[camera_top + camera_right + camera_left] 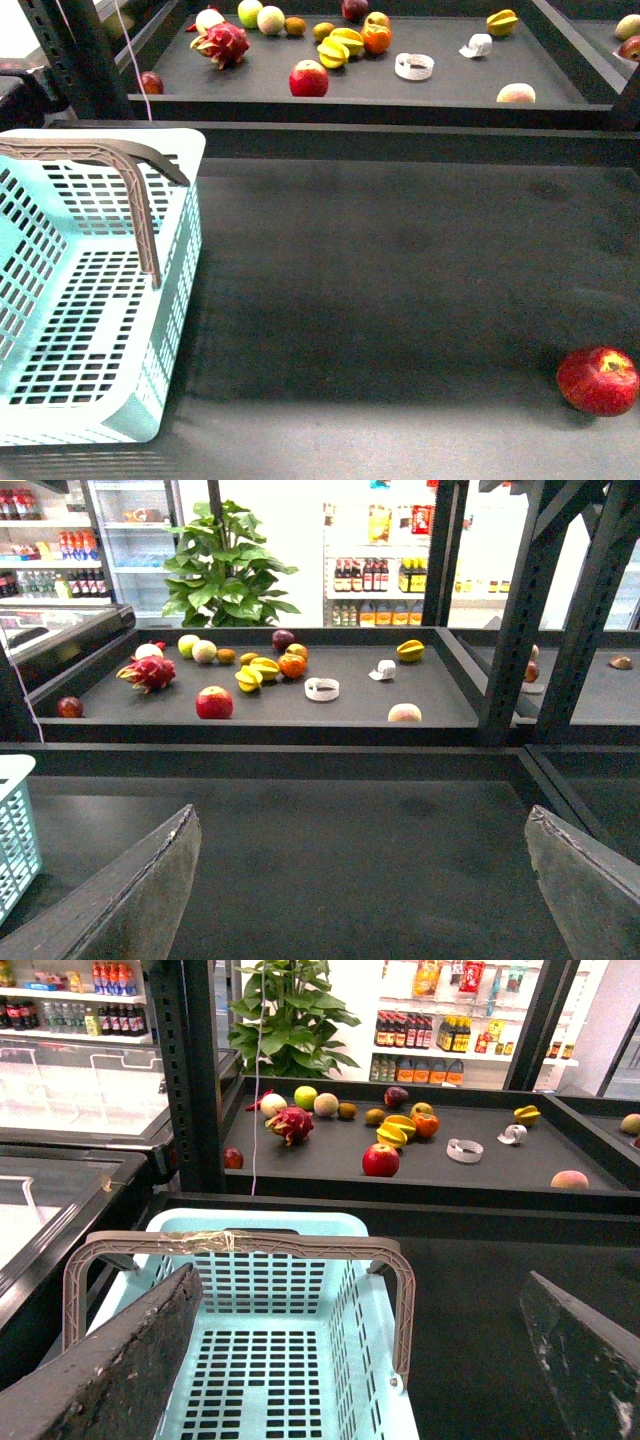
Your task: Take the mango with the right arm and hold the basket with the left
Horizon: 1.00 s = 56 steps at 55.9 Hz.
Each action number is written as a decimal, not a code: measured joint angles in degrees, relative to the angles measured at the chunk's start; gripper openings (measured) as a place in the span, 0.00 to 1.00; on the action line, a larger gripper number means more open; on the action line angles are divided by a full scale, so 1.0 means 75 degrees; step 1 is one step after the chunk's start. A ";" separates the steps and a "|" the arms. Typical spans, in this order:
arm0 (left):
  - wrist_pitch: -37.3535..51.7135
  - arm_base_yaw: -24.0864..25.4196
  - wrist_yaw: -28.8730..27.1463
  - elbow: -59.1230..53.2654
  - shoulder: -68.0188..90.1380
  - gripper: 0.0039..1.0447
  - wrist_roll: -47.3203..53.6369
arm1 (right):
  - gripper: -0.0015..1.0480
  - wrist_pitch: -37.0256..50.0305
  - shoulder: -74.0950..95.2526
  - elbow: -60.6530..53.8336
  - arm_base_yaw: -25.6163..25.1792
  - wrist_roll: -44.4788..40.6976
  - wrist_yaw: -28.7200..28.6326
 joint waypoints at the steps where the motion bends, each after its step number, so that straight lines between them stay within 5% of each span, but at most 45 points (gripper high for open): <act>1: 0.0000 0.0000 0.0000 0.0000 0.0000 0.92 0.0000 | 0.92 0.0000 0.0000 0.0000 0.0000 0.0000 0.0000; 41: 0.0000 0.0000 0.0000 0.0000 0.0000 0.92 0.0000 | 0.92 0.0000 0.0000 0.0000 0.0000 0.0000 0.0000; 44: 0.0160 -0.0347 -0.1151 0.0003 0.0187 0.92 -0.0332 | 0.92 0.0000 0.0000 0.0000 0.0000 0.0000 -0.0003; 50: 0.0495 -0.1626 -0.4832 0.0012 0.1276 0.92 -0.1926 | 0.92 0.0000 0.0000 0.0000 0.0003 0.0000 -0.0003; 53: 0.0775 -0.1687 -0.5590 0.0020 0.1871 0.92 -0.2725 | 0.92 0.0000 0.0000 0.0000 0.0003 0.0000 0.0000; 56: 0.1320 -0.1512 -0.5458 0.0087 0.2658 0.92 -0.3322 | 0.92 0.0000 0.0000 0.0000 0.0003 0.0000 0.0000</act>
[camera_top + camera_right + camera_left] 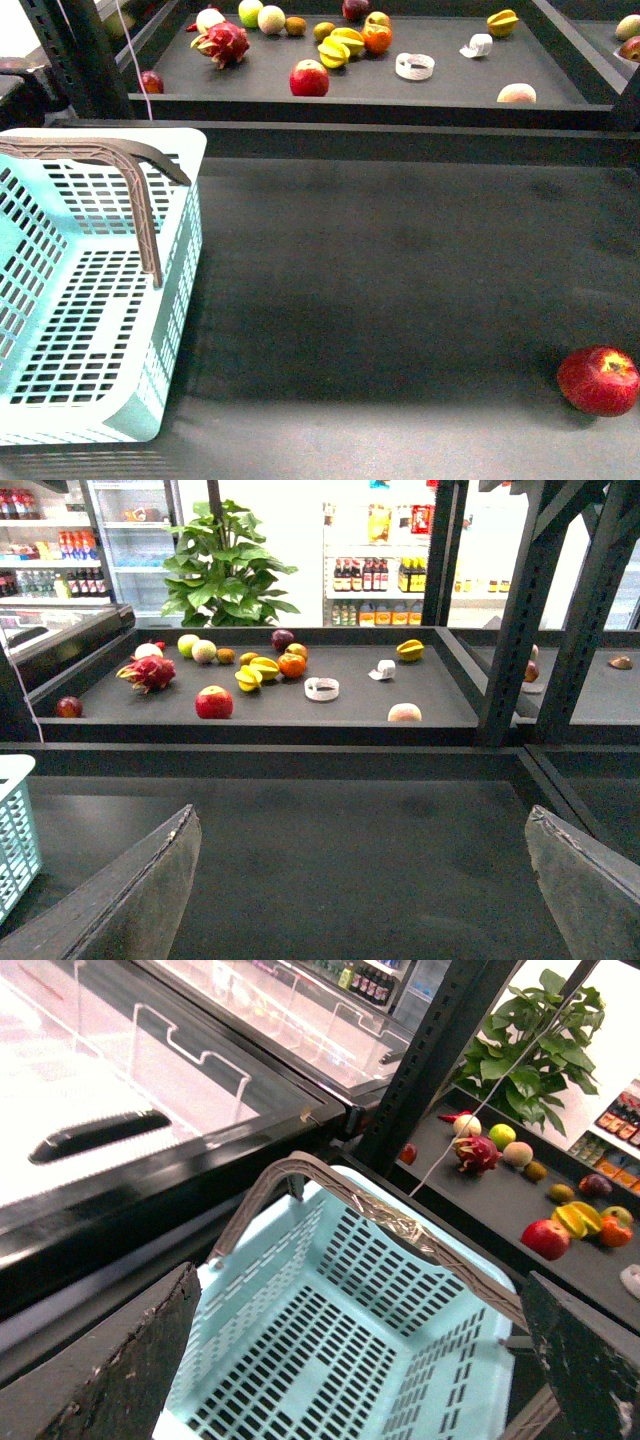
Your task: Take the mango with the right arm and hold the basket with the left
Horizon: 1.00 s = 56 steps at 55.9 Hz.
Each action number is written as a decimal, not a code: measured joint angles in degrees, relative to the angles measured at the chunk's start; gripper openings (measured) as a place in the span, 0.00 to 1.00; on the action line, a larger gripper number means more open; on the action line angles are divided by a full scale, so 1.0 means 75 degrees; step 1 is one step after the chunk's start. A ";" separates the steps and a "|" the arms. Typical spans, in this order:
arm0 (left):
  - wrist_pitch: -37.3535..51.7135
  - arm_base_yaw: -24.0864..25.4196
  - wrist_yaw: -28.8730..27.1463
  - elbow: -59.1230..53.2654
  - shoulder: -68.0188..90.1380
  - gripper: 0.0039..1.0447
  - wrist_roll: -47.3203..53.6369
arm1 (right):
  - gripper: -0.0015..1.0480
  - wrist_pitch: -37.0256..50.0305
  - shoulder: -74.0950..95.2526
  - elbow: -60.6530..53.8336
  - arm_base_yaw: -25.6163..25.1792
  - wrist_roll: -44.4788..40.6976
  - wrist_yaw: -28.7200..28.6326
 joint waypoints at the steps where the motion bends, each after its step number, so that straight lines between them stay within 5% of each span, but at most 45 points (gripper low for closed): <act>1: 0.0157 0.0058 0.0119 0.0061 0.0294 0.92 -0.0152 | 0.92 0.0000 0.0000 0.0000 0.0000 0.0000 -0.0003; 23: 0.3672 0.0522 0.1900 0.1682 0.6939 0.92 -0.3433 | 0.92 0.0000 0.0000 0.0000 0.0000 0.0000 0.0000; 56: 0.4173 0.0836 0.3115 0.2917 0.9264 0.92 -0.5639 | 0.92 0.0000 0.0000 0.0000 0.0000 0.0000 0.0000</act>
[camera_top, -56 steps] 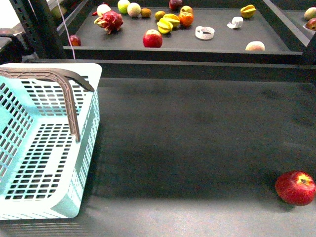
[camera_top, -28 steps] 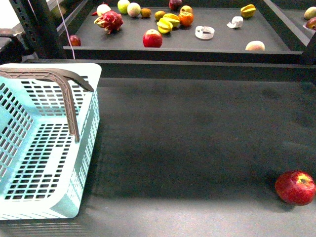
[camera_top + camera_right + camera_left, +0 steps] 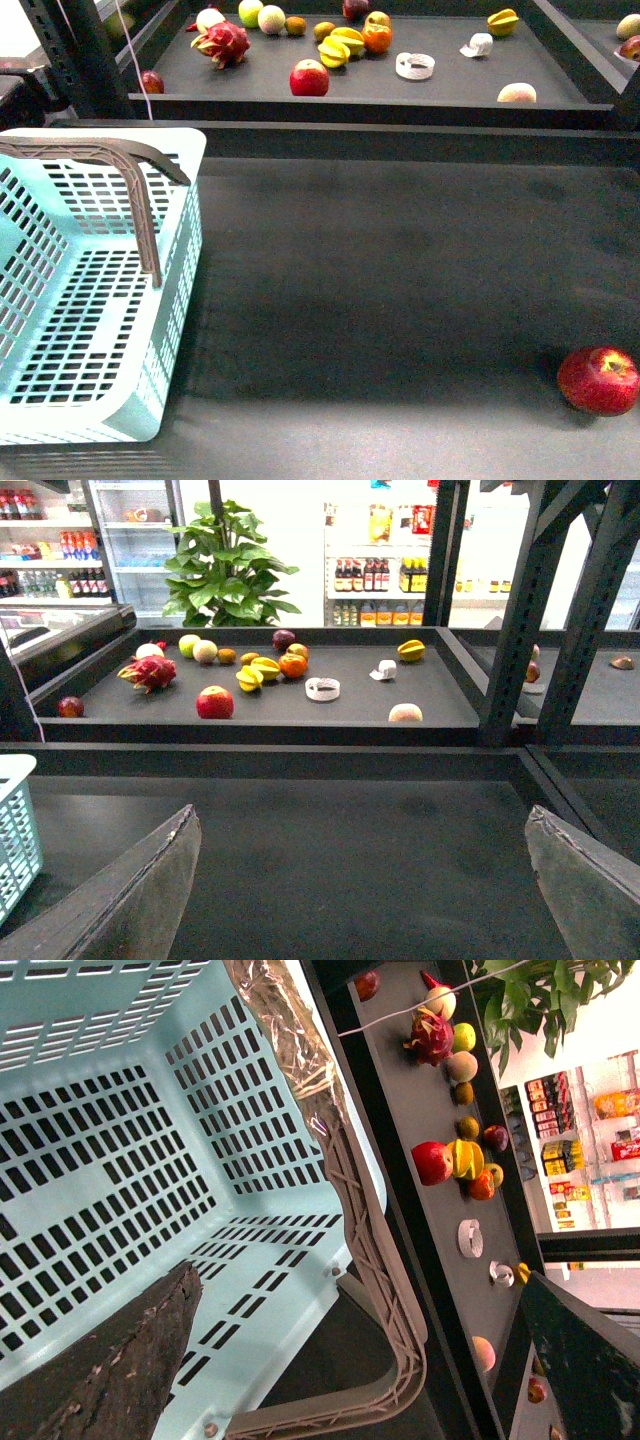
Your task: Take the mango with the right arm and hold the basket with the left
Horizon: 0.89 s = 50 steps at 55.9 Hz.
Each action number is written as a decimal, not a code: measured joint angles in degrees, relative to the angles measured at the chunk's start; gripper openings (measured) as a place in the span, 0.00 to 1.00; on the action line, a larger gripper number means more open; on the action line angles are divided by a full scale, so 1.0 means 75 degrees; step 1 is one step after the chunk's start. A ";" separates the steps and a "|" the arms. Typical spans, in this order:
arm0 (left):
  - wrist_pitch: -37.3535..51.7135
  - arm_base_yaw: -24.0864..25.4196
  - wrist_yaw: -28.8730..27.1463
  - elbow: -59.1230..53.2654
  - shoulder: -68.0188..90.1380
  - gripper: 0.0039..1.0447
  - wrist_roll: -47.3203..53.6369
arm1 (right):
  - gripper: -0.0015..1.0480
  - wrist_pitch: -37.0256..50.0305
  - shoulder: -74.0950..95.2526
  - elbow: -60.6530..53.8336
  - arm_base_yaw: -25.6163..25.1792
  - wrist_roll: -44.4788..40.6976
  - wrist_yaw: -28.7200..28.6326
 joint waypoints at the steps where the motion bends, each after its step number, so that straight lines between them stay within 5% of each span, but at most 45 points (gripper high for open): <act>1: 0.0041 0.0032 0.0041 0.0052 0.0096 0.92 -0.0035 | 0.92 0.0000 0.0000 0.0000 0.0000 0.0000 0.0000; 46: -0.0015 0.0997 0.0761 0.3072 0.3214 0.92 -0.0659 | 0.92 0.0000 0.0000 0.0000 0.0000 0.0000 0.0000; 50: -0.0029 0.0988 0.0775 0.3150 0.3287 0.82 -0.0656 | 0.92 0.0000 0.0000 0.0000 0.0000 0.0000 0.0000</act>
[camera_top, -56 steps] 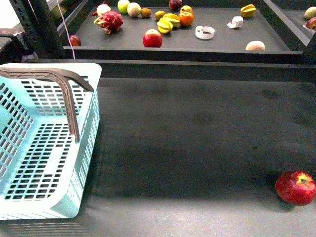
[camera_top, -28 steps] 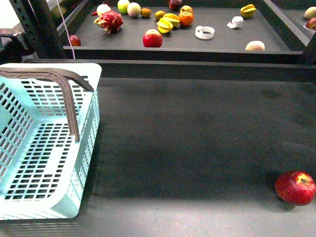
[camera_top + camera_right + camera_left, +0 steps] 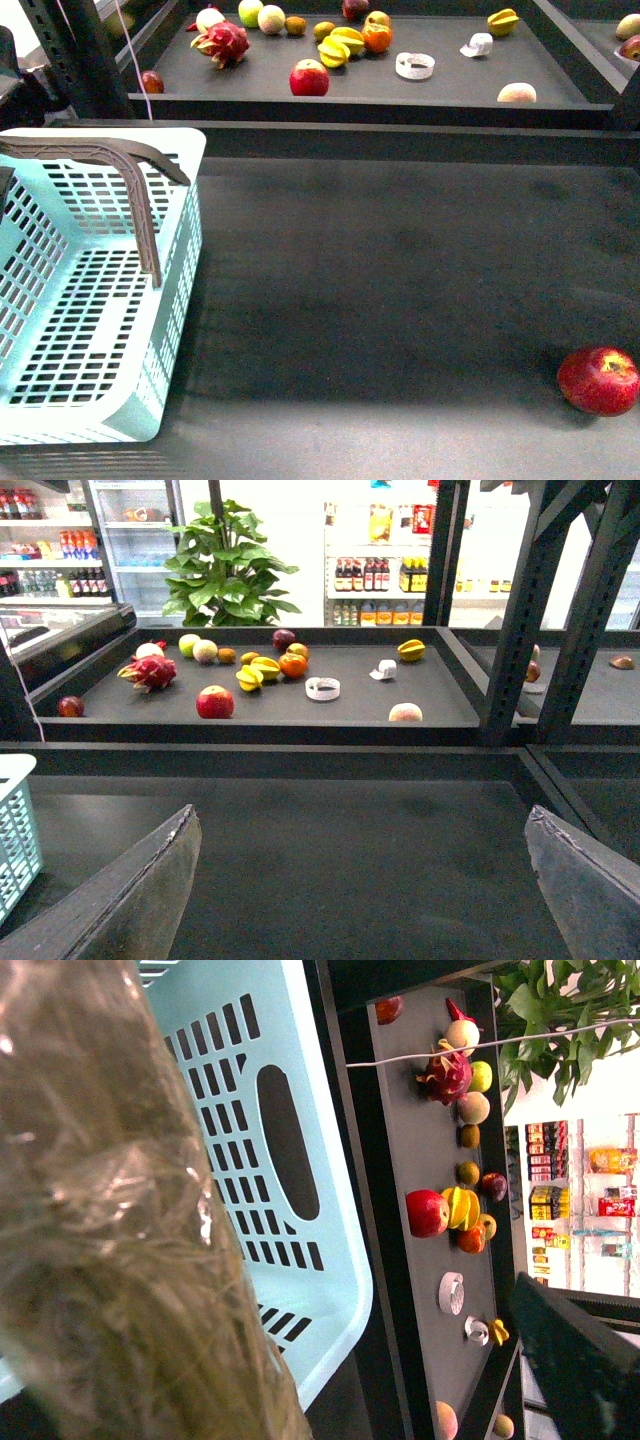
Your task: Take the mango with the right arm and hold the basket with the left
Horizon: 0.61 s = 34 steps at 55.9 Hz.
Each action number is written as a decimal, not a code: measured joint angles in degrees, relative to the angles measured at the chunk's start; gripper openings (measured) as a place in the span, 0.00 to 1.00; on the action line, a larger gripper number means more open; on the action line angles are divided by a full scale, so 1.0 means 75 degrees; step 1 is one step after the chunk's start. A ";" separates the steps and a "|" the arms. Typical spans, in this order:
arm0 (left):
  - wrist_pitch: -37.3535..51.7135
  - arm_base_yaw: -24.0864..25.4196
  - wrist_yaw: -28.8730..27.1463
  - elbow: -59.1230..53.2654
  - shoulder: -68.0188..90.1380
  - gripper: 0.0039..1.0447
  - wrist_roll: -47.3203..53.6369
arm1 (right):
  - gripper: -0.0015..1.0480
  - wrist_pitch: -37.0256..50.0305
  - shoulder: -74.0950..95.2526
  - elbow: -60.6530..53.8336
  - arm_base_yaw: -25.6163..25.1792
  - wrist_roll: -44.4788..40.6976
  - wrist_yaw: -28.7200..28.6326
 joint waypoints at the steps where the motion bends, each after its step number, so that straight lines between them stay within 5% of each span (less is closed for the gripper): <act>1: 0.0000 -0.0003 0.0000 0.0006 0.0006 0.80 0.0000 | 0.92 0.0000 0.0000 0.0000 0.0000 0.0000 0.0000; 23: 0.0000 -0.0079 -0.0003 -0.0093 0.0099 0.13 -0.0125 | 0.92 0.0000 0.0000 0.0000 0.0000 0.0000 0.0000; 34: 0.0093 -0.0221 0.0070 -0.0402 -0.0265 0.04 0.0198 | 0.92 0.0000 0.0000 0.0000 0.0000 0.0000 0.0000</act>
